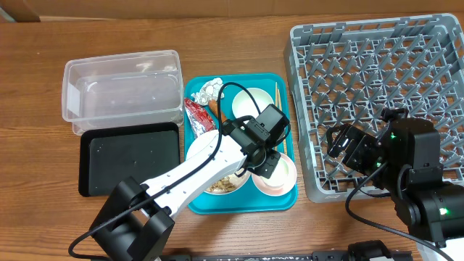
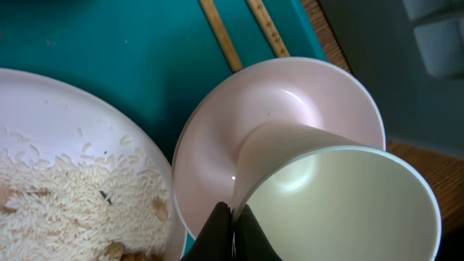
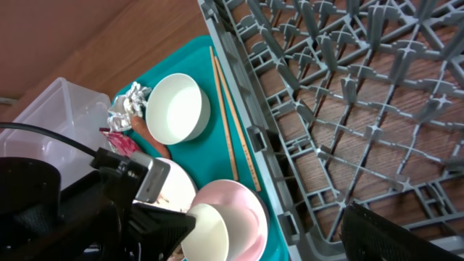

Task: Sort waste into correct bins and load items into the dishwasher
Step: 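Reach the left gripper to the white paper cup in the pink bowl, then grasp and lift the white cup with the left gripper toward the right, then grasp the white cup with the right gripper and release the left, then place the white cup into the grey dish rack with the right gripper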

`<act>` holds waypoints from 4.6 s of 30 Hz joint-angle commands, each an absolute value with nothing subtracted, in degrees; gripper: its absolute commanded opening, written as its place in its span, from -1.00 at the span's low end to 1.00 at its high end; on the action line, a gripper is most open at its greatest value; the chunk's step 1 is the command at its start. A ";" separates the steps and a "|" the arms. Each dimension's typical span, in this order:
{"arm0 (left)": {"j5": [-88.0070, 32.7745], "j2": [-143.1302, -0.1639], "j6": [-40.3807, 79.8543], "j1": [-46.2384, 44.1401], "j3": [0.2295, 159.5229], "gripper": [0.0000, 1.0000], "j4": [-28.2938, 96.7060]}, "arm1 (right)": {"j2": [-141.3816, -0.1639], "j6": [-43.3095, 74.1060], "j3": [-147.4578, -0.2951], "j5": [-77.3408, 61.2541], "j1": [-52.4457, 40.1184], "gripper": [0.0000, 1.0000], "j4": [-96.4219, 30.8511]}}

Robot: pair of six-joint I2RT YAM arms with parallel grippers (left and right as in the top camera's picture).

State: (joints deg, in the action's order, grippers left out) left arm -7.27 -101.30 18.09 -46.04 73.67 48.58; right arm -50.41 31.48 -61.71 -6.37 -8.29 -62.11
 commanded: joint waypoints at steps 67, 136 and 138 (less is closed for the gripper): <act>-90.59 -95.98 -4.38 -12.45 93.49 -0.92 69.14 | -57.84 24.03 -63.46 -55.66 -16.64 0.77 -16.53; -84.97 -95.96 -2.98 -9.61 93.49 1.00 67.46 | -49.91 24.03 -63.46 -59.22 6.92 0.08 -30.61; -82.98 -95.98 -2.96 -9.61 93.49 0.99 67.75 | -49.82 23.90 -63.46 -59.18 12.25 0.08 -34.28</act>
State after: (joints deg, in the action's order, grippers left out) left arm -85.60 -96.99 -3.16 -9.74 92.31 67.57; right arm -50.17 24.16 -61.87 -58.70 7.14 -32.45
